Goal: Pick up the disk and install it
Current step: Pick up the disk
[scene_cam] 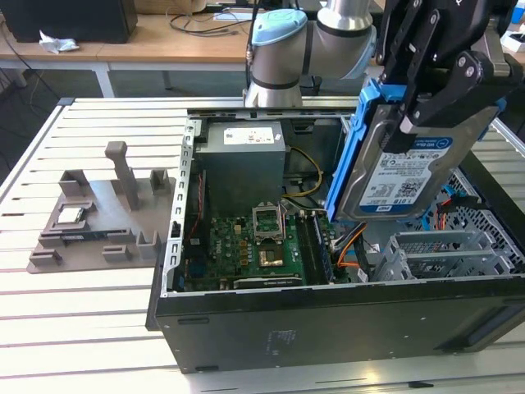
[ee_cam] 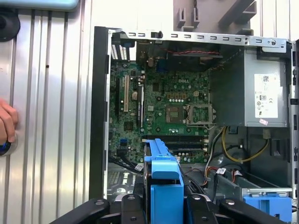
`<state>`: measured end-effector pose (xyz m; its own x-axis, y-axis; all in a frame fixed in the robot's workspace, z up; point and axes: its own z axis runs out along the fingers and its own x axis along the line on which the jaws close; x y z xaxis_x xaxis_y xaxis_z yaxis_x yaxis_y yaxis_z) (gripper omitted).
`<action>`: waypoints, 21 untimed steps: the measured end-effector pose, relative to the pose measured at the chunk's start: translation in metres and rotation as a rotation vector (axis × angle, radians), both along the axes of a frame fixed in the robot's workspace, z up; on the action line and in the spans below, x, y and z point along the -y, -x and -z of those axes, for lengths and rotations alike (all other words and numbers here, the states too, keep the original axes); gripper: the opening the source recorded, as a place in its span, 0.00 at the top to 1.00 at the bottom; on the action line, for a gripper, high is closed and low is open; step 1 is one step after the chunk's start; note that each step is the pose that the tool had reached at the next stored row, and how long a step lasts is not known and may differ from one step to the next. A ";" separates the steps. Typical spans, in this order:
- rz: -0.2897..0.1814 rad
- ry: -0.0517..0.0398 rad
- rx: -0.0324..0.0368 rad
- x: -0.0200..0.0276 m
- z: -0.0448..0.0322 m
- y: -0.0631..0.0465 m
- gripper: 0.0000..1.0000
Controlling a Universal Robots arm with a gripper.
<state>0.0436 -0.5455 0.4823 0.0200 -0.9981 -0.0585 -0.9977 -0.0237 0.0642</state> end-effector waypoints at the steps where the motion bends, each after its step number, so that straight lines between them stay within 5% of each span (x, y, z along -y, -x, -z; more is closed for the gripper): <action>1: 0.001 0.0000 0.0000 0.0011 0.0002 0.000 0.64; 15: 0.056 -0.0010 0.0000 0.0137 0.0020 0.000 0.64; 21: 0.056 -0.0011 -0.0033 0.0137 0.0020 -0.022 0.64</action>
